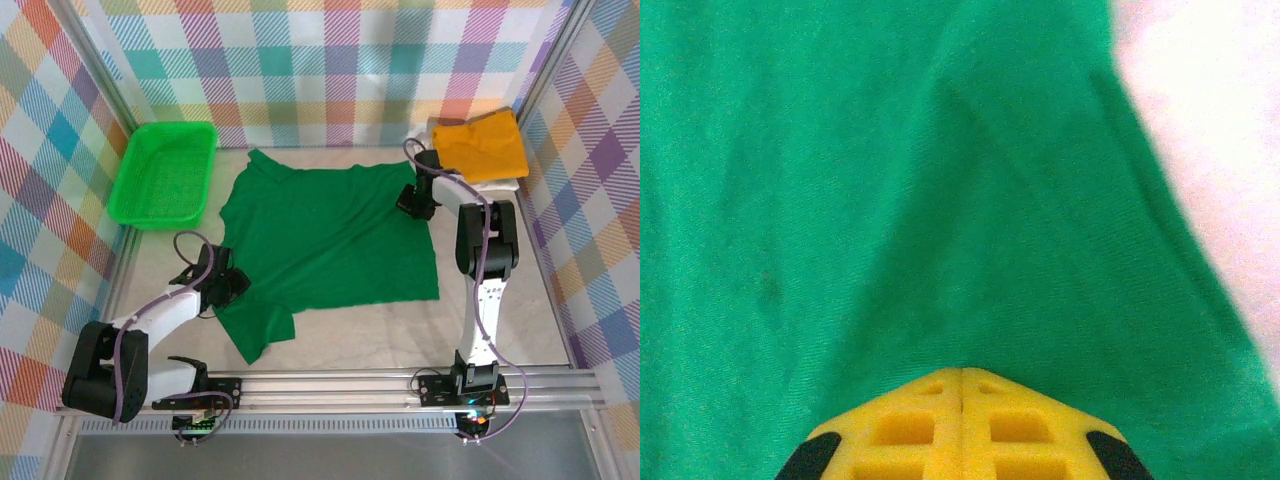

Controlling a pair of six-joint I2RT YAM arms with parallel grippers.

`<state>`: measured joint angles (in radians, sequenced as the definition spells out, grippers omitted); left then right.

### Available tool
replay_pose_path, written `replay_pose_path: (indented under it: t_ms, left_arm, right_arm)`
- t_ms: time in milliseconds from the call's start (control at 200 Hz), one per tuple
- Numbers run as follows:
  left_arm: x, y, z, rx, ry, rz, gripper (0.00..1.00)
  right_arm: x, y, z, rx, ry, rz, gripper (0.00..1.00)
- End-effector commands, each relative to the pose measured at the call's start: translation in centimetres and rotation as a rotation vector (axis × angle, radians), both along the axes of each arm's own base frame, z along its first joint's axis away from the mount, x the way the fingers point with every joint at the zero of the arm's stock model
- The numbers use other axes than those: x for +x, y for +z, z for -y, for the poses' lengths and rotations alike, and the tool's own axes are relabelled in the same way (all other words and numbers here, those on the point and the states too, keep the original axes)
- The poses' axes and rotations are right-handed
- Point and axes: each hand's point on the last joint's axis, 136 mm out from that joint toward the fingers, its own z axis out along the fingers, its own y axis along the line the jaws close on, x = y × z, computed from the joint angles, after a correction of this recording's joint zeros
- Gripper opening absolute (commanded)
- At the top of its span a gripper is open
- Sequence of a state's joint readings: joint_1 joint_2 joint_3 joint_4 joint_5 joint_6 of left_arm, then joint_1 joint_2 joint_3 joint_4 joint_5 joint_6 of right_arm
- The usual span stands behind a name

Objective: Fold and stack the t-shirts

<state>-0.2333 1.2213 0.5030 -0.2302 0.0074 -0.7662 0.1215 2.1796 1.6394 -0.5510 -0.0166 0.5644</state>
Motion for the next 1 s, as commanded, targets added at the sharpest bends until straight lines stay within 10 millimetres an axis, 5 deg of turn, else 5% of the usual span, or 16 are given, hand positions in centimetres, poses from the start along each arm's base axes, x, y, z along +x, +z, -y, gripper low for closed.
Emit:
replay_pose_path:
  t_ms: [0, 155, 305, 425, 565, 685, 1000]
  left_arm:
    - [1.4, 3.0, -0.7, 0.066, -0.002, 0.053, 0.40]
    - [-0.5, 6.4, 0.0, 0.018, -0.022, 0.027, 0.44]
    - [-7.6, 5.4, -0.4, -0.068, 0.063, -0.147, 0.45]
    - [-13.4, 3.4, -0.3, -0.102, 0.118, -0.294, 0.48]
    - [-17.2, 2.8, -0.3, -0.100, 0.140, -0.375, 0.54]
    - [-18.7, 2.1, 0.7, -0.092, 0.101, -0.438, 0.55]
    - [-18.8, -0.4, 5.1, -0.107, -0.001, -0.490, 0.51]
  right_arm:
    - [-2.3, 2.0, -0.5, 0.062, 0.028, -0.006, 0.00]
    - [-6.3, 7.0, -2.7, 0.186, 0.108, 0.097, 0.12]
    - [-12.1, 9.8, -3.6, 0.183, 0.158, 0.179, 0.20]
    - [-17.4, 7.3, -3.5, 0.105, 0.203, 0.127, 0.25]
    - [-21.0, 4.7, -2.8, 0.094, 0.202, 0.081, 0.31]
    - [-21.7, 3.6, -2.1, 0.054, 0.205, 0.063, 0.36]
    - [-19.8, 3.8, -2.6, 0.065, 0.202, 0.096, 0.38]
